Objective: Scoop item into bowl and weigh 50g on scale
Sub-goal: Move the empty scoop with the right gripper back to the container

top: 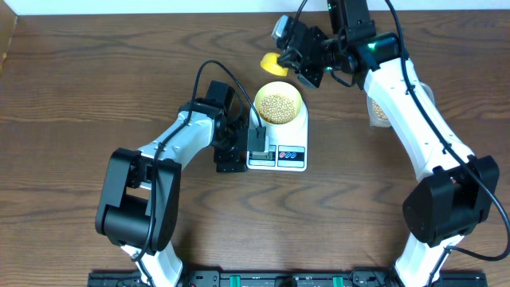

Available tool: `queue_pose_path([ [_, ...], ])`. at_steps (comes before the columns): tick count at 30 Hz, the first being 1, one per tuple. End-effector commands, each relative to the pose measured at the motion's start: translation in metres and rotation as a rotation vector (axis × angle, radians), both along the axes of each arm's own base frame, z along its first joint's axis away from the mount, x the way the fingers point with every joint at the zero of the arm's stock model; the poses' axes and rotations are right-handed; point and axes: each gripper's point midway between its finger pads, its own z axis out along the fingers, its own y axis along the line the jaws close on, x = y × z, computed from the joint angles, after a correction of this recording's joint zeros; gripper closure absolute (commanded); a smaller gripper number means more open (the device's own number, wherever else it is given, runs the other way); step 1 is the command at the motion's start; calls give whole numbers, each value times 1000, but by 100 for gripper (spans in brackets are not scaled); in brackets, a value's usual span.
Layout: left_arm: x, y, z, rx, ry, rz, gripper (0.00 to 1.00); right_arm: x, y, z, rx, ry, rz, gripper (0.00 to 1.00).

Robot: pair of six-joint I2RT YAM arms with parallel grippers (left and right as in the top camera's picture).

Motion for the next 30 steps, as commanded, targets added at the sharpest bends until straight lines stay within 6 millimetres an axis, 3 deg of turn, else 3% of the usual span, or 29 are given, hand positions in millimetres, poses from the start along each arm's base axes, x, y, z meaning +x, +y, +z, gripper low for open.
queue_pose_path([
  [1, -5, 2, -5, 8, 22, 9, 2, 12, -14, 5, 19, 27, -101, 99],
  [8, -5, 2, -5, 8, 22, 9, 2, 25, -37, 3, 12, 39, -184, 99],
  [17, -5, 2, -5, 8, 22, 9, 2, 54, -110, -4, 4, 149, -574, 99],
  [24, -5, 2, -5, 8, 22, 9, 2, 40, -164, 22, 6, 270, -751, 99],
  [30, -5, 2, -5, 8, 22, 9, 2, 20, -219, 6, -175, 330, -926, 99],
])
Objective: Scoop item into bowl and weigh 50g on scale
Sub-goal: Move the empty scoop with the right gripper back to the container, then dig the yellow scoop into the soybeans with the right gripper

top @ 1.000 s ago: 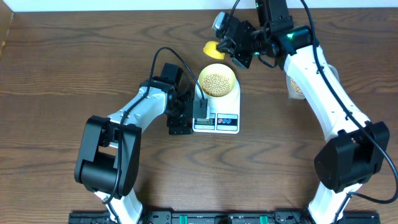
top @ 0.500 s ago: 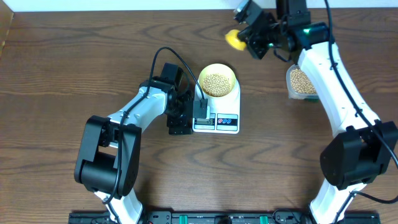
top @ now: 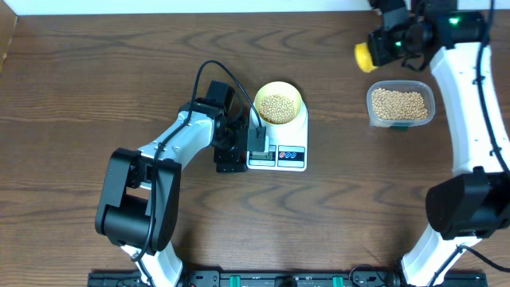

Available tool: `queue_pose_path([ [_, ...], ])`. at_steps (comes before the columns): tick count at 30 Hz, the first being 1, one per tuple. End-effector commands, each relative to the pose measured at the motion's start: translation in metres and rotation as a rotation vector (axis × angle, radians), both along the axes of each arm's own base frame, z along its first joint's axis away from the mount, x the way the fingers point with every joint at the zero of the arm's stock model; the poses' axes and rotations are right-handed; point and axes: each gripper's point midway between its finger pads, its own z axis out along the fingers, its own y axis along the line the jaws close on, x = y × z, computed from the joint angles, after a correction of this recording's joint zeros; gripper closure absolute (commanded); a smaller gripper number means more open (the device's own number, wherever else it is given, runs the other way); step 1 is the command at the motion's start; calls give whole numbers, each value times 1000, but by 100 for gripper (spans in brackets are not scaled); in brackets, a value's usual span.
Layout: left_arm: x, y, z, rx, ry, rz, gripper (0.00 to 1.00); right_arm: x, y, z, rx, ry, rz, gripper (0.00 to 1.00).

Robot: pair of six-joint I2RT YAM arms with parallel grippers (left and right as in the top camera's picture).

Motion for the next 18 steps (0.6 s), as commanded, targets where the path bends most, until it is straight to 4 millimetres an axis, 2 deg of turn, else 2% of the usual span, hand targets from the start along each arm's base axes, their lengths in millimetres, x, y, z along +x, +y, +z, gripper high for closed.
queue_pose_path([
  [1, -5, 2, -5, 8, 22, 9, 3, -9, -33, 0, -106, 34, -113, 99],
  [7, -5, 2, -5, 8, 22, 9, 2, -15, -61, -17, -142, 108, -174, 99],
  [18, -5, 2, -5, 8, 22, 9, 2, -17, -86, -76, -142, 281, -229, 99],
])
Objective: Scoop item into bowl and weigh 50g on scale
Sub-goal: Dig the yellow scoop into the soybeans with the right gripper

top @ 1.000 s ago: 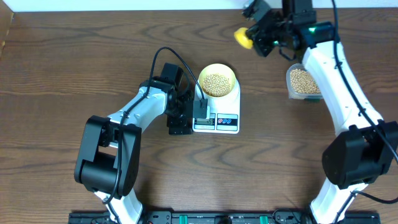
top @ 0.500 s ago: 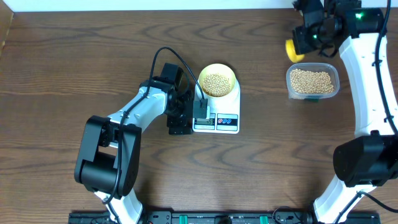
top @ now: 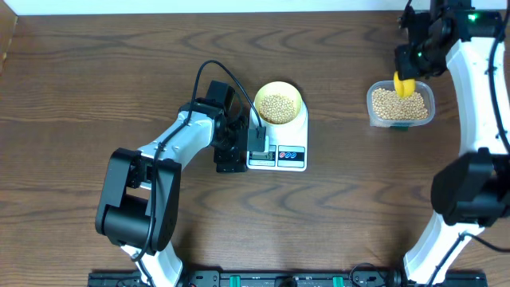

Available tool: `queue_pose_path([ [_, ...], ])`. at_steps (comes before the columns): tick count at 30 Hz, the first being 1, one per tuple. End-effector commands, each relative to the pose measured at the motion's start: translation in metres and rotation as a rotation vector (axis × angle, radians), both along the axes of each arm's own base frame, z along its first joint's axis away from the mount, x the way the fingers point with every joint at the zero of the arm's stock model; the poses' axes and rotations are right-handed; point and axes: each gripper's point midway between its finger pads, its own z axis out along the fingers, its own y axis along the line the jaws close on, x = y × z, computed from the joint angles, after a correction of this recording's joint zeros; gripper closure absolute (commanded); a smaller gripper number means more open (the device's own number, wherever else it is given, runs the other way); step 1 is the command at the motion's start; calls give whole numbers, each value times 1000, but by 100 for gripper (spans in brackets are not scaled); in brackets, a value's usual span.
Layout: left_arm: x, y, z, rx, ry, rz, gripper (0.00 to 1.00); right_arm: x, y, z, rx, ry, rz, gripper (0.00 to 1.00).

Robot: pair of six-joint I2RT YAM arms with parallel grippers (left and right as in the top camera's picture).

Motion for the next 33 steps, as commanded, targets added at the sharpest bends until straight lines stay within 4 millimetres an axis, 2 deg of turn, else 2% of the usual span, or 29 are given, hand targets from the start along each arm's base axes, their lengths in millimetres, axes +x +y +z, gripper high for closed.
queue_pose_path([
  [1, -5, 2, -5, 8, 22, 9, 2, 1, -6, -17, 1, 44, -27, 99],
  [8, -5, 2, -5, 8, 22, 9, 3, 2, -4, -45, 19, 110, -34, 99],
  [12, -5, 2, -5, 8, 22, 9, 2, 5, -2, -50, 35, 110, -48, 99],
  [15, -5, 2, -5, 8, 23, 9, 2, 7, 15, -49, 130, 105, -28, 99],
  [18, -5, 2, -5, 8, 23, 9, 2, 7, 21, -48, 166, 105, -18, 99],
  [21, -5, 2, -5, 8, 22, 9, 2, 6, 19, -48, 170, 111, -23, 99],
  [28, -5, 2, -5, 8, 22, 9, 3, 2, -1, -48, 180, 123, -87, 99],
  [33, -5, 2, -5, 8, 22, 9, 3, 0, -7, -42, 276, 120, -113, 99],
])
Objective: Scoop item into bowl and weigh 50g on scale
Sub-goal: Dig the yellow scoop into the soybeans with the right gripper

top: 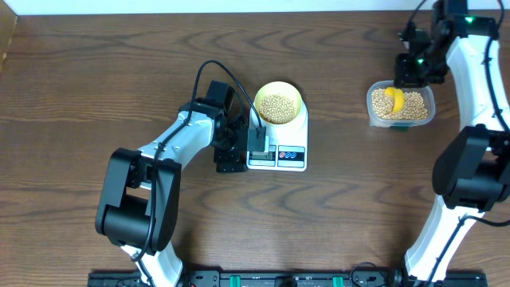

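Note:
A yellow bowl [279,104] filled with pale beans stands on the white scale [288,156] at the table's middle. My left gripper [255,142] rests over the scale's left edge; its jaw state is unclear from above. At the far right, a clear container [414,108] holds more beans. My right gripper [411,70] hangs over the container's far rim, shut on the handle of a yellow scoop [394,97]. The scoop's head lies down among the beans in the container's left part.
Dark wooden table [96,72] all around. The left arm [171,147] stretches from the front left to the scale, with a black cable looping above it. The right arm [478,88] runs along the right edge.
The scoop has gone from the container's far rim down into the beans, a little to the left. The right gripper has shifted slightly. The left arm, bowl and scale are unchanged.
First my right gripper held the yellow scoop just behind the bowl on the scale. Then it was far to the right, up-left of the container. Then the scoop stood at the container's far rim, and now it lies in the beans.

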Available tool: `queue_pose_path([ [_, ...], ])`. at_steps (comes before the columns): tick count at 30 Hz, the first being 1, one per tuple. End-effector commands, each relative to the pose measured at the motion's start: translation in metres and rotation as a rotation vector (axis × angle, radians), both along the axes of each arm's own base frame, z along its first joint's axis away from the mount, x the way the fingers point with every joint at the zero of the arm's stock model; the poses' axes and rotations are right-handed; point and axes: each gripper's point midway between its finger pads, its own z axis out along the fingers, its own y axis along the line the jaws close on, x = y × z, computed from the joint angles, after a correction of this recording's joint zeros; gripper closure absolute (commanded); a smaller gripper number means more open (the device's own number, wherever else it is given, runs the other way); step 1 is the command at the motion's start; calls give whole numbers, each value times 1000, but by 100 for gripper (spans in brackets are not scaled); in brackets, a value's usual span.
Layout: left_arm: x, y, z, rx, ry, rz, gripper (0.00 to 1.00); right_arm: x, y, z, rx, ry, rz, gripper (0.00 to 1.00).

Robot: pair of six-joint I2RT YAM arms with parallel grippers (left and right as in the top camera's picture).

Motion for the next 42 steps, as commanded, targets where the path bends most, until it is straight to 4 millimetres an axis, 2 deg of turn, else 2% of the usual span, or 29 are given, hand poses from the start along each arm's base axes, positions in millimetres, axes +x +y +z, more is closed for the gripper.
queue_pose_path([
  [1, -5, 2, -5, 8, 22, 9, 2, 4, -2, 7, 105, -15, -41, 99],
  [9, -5, 2, -5, 8, 22, 9, 2, 5, -22, 15, 168, -46, -93, 99],
  [19, -5, 2, -5, 8, 23, 9, 2, 9, -32, 25, 250, -87, -122, 99],
  [24, -5, 2, -5, 8, 22, 9, 2, 10, -27, 32, 327, -105, -118, 99],
  [31, -5, 2, -5, 8, 22, 9, 3, 10, -26, 33, 342, -108, -119, 99],
  [42, -5, 2, -5, 8, 22, 9, 2, 21, 1, 59, 539, -195, -48, 99],
])
